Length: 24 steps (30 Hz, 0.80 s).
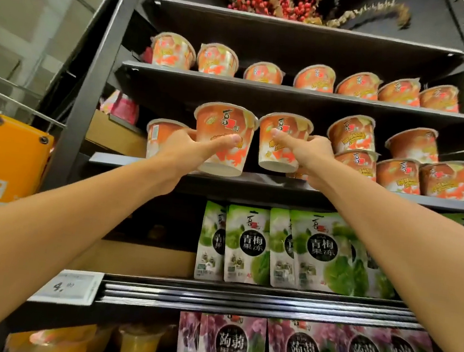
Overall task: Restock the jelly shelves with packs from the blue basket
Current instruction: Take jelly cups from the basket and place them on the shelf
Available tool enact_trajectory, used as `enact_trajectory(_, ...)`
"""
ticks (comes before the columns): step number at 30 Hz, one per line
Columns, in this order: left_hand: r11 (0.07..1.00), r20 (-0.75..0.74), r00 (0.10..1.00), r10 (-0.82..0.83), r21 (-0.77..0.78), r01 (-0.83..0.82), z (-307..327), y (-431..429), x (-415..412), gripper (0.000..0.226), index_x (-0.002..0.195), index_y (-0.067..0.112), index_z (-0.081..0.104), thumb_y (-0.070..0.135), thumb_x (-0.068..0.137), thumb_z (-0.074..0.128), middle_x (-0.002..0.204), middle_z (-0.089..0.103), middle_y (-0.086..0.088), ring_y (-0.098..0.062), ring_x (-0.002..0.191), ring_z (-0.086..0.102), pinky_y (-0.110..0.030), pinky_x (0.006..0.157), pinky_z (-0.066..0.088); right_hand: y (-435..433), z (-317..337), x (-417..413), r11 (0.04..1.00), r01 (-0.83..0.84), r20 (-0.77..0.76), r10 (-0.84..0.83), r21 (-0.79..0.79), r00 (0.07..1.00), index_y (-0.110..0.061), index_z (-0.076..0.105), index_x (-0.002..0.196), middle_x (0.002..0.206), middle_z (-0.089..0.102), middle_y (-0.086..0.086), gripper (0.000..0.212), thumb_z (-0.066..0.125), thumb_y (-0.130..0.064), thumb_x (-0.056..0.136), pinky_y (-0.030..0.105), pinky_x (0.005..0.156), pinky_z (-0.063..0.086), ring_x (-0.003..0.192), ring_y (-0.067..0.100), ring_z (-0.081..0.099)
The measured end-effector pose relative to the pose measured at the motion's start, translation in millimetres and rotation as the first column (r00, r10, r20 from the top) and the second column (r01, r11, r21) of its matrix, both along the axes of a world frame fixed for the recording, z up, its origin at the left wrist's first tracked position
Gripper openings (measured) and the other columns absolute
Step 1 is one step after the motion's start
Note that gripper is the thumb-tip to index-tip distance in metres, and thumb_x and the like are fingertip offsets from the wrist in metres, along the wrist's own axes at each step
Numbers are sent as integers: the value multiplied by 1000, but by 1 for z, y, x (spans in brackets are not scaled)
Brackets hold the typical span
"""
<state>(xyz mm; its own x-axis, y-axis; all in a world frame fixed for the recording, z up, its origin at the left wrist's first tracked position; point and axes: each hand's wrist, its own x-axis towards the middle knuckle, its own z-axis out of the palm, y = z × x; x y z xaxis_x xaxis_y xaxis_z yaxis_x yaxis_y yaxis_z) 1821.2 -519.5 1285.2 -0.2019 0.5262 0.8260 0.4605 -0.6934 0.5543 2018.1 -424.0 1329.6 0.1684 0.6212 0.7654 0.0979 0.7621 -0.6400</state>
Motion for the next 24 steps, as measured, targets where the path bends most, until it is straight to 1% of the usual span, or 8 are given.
enact_trajectory(2, 1000, 6, 1000, -2, -16, 2, 5, 6, -4, 80, 120, 18, 61, 66, 58, 80, 116, 70, -1, -20, 114, 62, -44, 108, 43, 11, 5, -3, 999, 40, 61, -38, -24, 997, -8, 44, 139, 127, 61, 11, 106, 83, -65, 58, 45, 95, 51, 115, 30, 58)
enact_trajectory(4, 1000, 32, 999, -8, -25, 9, 8, 10, -6, 88, 128, 15, 56, 67, 60, 79, 122, 67, -4, -23, 117, 60, -45, 109, 42, 20, 7, -7, 994, 112, 113, -109, -14, 988, -7, 46, 137, 125, 61, 10, 103, 81, -66, 60, 37, 79, 54, 107, 28, 60)
enact_trajectory(6, 1000, 44, 999, -10, -16, 11, 11, 14, -7, 91, 131, 13, 53, 66, 61, 79, 124, 65, -5, -24, 119, 59, -46, 109, 41, 26, 8, -9, 985, 173, 160, -171, 5, 972, -7, 44, 137, 123, 59, 10, 100, 76, -68, 65, 29, 58, 44, 94, 24, 56)
enact_trajectory(8, 1000, 55, 998, -15, -13, 16, 14, 17, -9, 90, 132, 12, 53, 64, 63, 78, 124, 65, -6, -24, 119, 60, -46, 109, 41, 30, 11, -9, 978, 208, 216, -205, 10, 955, -7, 42, 139, 124, 57, 10, 97, 73, -68, 70, 27, 49, 35, 88, 21, 49)
enact_trajectory(14, 1000, 78, 997, 0, 5, 0, 19, 27, -7, 82, 127, 12, 57, 64, 66, 76, 120, 67, -6, -24, 115, 61, -45, 108, 42, 42, 15, -15, 970, 243, 306, -238, 20, 922, -7, 42, 137, 110, 54, 6, 88, 69, -64, 76, 25, 49, 31, 85, 19, 46)
enact_trajectory(18, 1000, 54, 998, 31, 6, -31, 24, 29, 0, 79, 116, 17, 62, 70, 58, 75, 114, 70, -3, -22, 110, 64, -45, 106, 45, 47, 13, -14, 960, 274, 367, -276, 59, 888, -10, 51, 125, 95, 50, 1, 76, 65, -68, 78, 24, 50, 30, 74, 15, 47)
enact_trajectory(21, 997, 33, 997, 70, 18, -70, 30, 31, 8, 65, 95, 24, 61, 74, 54, 72, 106, 70, 0, -19, 104, 65, -43, 102, 49, 44, 10, -6, 921, 365, 482, -383, 135, 788, -12, 48, 106, 81, 52, 0, 66, 60, -71, 78, 24, 50, 35, 67, 12, 48)
enact_trajectory(24, 995, 1, 995, 96, 41, -96, 40, 37, 17, 58, 91, 26, 62, 74, 59, 72, 103, 70, 2, -16, 101, 64, -42, 100, 49, 44, 2, 4, 879, 395, 568, -476, 269, 672, -8, 55, 89, 78, 59, 5, 62, 57, -70, 82, 33, 63, 49, 73, 20, 59)
